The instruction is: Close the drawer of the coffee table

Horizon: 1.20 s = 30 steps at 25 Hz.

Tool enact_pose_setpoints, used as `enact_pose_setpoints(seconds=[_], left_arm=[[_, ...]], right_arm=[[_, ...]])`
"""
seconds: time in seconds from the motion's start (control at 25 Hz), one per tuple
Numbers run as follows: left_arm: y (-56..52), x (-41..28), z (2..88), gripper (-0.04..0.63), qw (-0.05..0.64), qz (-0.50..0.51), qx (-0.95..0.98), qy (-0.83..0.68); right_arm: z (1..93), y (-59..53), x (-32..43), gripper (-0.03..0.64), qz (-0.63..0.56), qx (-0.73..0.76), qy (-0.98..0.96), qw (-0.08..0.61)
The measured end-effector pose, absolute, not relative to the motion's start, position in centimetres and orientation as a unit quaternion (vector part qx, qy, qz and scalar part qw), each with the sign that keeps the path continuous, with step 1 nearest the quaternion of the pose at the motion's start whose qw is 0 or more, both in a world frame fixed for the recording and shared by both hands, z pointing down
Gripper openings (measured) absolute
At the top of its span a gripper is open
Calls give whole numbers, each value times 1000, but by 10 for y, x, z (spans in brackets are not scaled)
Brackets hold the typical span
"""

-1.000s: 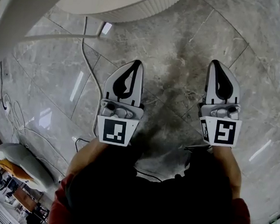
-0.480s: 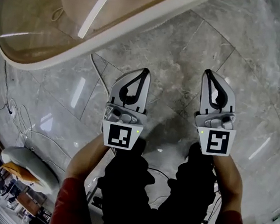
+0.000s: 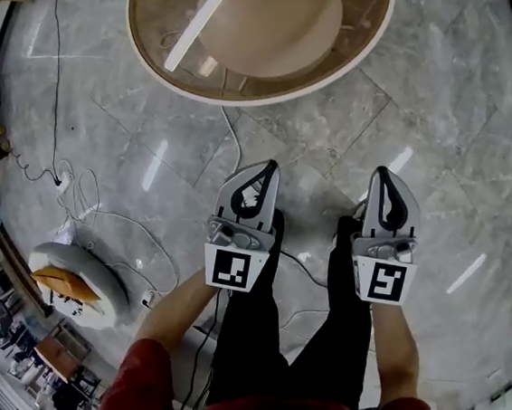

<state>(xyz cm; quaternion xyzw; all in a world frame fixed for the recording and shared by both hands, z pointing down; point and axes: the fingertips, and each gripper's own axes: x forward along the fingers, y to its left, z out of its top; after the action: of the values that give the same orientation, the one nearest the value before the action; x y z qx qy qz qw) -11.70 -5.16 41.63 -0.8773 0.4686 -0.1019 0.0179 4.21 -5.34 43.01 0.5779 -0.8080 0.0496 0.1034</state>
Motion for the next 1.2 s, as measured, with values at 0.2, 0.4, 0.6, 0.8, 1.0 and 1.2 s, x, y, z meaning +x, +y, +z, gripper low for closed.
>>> enact_pose_setpoints(seconds=[0.2, 0.4, 0.6, 0.8, 1.0, 1.2], left_arm=[[-28, -141, 259, 12, -45, -139, -830, 539], [-37, -138, 116, 12, -44, -124, -811, 570], [-49, -124, 12, 12, -2, -85, -825, 559], [-59, -128, -47, 12, 36, -58, -822, 565], [-64, -134, -73, 12, 63, -49, -814, 576], [-65, -135, -82, 12, 82, -48, -806, 584]], right_arm=[[260, -28, 54, 23, 62, 590, -796, 119], [116, -39, 62, 23, 41, 598, -795, 96], [10, -47, 70, 23, 6, 594, -802, 55], [-59, -60, 77, 23, -29, 602, -798, 20], [-81, -68, 79, 23, -48, 597, -800, 5], [-80, -71, 78, 23, -55, 594, -803, 6]])
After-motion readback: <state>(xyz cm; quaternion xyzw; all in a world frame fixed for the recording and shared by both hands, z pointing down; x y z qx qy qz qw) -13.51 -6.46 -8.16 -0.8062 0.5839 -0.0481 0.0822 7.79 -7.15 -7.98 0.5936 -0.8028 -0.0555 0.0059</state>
